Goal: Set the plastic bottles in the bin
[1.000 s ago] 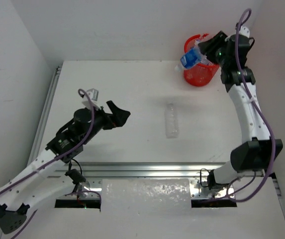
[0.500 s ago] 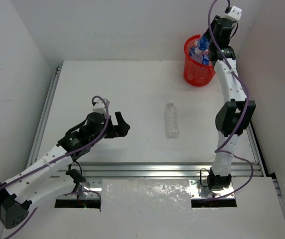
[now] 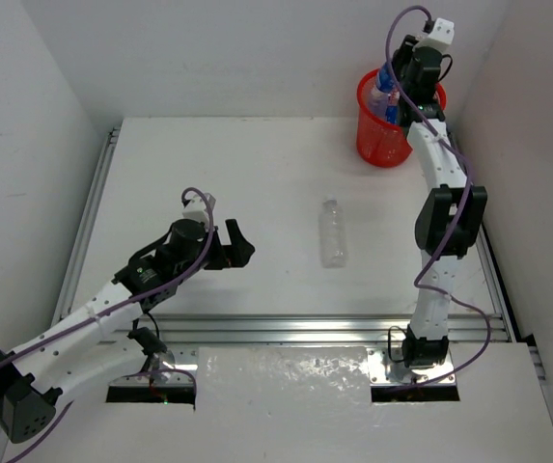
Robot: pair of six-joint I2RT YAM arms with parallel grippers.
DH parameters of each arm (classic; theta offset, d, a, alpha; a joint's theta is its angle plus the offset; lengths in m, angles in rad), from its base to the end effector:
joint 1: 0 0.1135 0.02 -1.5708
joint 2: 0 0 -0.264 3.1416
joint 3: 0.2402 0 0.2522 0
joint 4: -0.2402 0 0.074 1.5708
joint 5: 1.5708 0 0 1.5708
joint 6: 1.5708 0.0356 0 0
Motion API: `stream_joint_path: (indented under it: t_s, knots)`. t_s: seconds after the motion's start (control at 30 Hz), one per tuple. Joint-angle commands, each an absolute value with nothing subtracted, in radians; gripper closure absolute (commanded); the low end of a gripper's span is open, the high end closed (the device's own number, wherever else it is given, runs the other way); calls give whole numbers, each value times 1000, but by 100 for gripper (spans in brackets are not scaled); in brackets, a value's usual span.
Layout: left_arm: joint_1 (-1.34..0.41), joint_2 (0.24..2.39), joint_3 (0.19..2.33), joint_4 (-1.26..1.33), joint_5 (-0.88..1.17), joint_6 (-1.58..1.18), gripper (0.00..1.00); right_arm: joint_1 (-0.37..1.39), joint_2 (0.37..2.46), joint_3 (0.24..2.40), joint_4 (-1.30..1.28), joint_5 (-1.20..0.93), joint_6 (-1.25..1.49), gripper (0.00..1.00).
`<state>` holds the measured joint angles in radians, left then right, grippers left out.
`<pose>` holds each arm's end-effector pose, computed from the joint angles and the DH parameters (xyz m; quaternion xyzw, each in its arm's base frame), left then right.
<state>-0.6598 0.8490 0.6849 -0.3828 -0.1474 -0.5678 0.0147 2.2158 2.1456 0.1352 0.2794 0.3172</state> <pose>0.1536 -0.1125 0.2740 0.0040 0.8702 -0.2289 0.4363 0.5354 -0.0019 0.3742 0.2025 0.6541 0.0255 0.7284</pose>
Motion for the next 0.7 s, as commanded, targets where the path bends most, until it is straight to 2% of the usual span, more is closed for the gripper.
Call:
stream_joint_path:
  t_s: [0.0, 0.1, 0.17, 0.27, 0.4, 0.53, 0.67]
  knots:
    - [-663, 839, 683, -328, -137, -557, 0, 15, 2123, 2016, 244, 279, 325, 95]
    - [-663, 850, 680, -322, -126, -557, 0, 15, 2118, 2071, 213, 278, 344, 95]
    - [-663, 851, 678, -319, -123, -557, 0, 15, 2125, 2100, 199, 265, 336, 90]
    - [-663, 848, 675, -318, -123, -557, 0, 15, 2134, 2120, 172, 267, 313, 92]
    - [-663, 838, 667, -311, -120, -557, 0, 14, 2063, 2027, 241, 281, 302, 92]
    - [-663, 844, 666, -307, -103, -555, 0, 15, 2008, 2025, 219, 276, 279, 91]
    - [-664, 833, 657, -302, -92, -555, 0, 15, 1941, 1959, 215, 359, 258, 93]
